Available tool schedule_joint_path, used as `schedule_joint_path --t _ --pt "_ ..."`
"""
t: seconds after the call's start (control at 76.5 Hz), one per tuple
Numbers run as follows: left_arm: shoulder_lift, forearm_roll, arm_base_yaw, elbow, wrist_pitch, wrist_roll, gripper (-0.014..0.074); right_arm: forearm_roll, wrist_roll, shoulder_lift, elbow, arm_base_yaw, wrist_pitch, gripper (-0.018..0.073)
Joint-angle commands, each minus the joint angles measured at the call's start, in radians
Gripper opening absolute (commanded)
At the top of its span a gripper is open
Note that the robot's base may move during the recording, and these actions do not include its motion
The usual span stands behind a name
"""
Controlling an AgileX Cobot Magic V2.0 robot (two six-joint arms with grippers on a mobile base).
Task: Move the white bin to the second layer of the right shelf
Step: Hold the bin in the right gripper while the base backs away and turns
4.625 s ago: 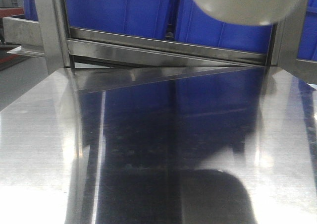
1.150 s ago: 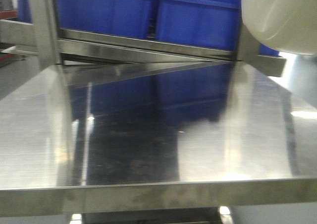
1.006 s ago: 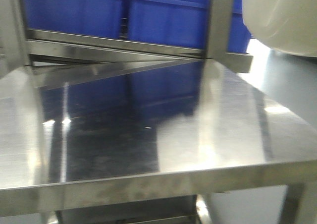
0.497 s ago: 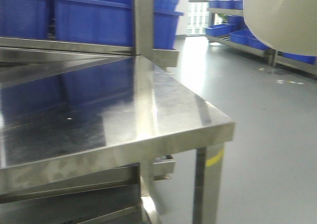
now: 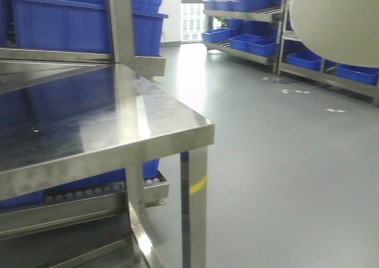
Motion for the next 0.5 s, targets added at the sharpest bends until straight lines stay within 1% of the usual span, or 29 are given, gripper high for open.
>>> schedule_joint_path --t 0.0,0.483 --pt "-0.014 0.000 -0.006 0.037 -0.087 -0.005 0.0085 -0.003 -0.002 -0.012 -0.033 -0.006 -0.093 0.0056" --pt "-0.014 0.000 -0.006 0.037 -0.087 -0.005 0.0085 -0.003 -0.002 -0.012 -0.033 -0.006 -0.093 0.0056"
